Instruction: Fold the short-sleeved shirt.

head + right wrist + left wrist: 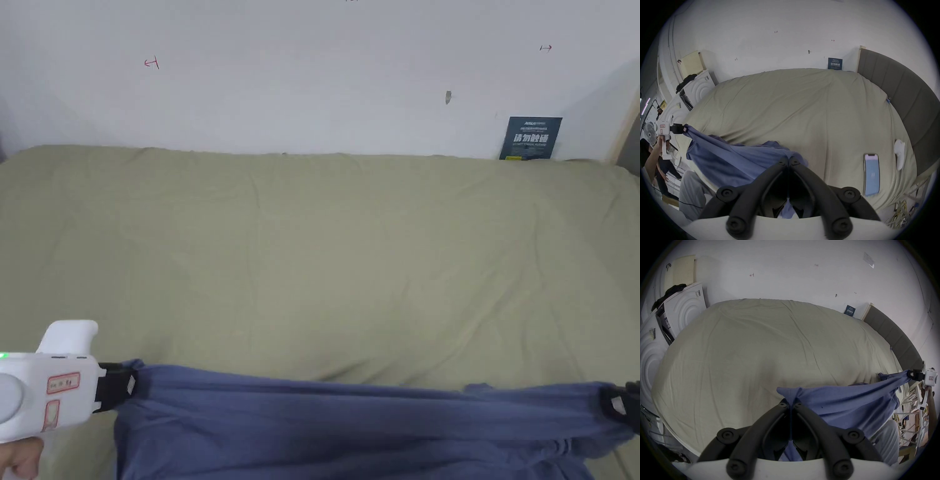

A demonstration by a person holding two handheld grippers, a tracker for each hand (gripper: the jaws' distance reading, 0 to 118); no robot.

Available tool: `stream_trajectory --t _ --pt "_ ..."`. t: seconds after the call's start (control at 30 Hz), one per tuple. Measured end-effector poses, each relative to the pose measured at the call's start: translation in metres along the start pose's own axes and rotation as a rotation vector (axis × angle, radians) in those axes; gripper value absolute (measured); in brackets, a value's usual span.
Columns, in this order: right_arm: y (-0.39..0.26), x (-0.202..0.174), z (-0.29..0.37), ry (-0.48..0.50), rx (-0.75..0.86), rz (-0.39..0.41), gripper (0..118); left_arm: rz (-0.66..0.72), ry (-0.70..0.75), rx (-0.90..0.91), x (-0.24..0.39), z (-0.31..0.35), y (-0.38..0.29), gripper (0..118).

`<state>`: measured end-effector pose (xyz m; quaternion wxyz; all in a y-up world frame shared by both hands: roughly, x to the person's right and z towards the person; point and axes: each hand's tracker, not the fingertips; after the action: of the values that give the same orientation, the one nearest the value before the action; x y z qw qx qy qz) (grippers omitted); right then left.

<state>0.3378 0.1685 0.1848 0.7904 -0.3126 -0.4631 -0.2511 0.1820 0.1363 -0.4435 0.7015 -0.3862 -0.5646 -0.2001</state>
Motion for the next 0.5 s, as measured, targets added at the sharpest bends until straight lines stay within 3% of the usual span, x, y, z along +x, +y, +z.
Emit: stream_trajectory --t 0.3,0.5 --pt "-0.084 0.002 -0.003 0.019 -0.119 -0.027 1 -0.021 -0.026 -0.009 -0.009 0.01 -0.071 0" --pt "-0.101 0.003 -0.02 0.002 -0.158 -0.03 1 -0.065 -0.002 -0.037 -0.018 -0.008 -0.1 0"
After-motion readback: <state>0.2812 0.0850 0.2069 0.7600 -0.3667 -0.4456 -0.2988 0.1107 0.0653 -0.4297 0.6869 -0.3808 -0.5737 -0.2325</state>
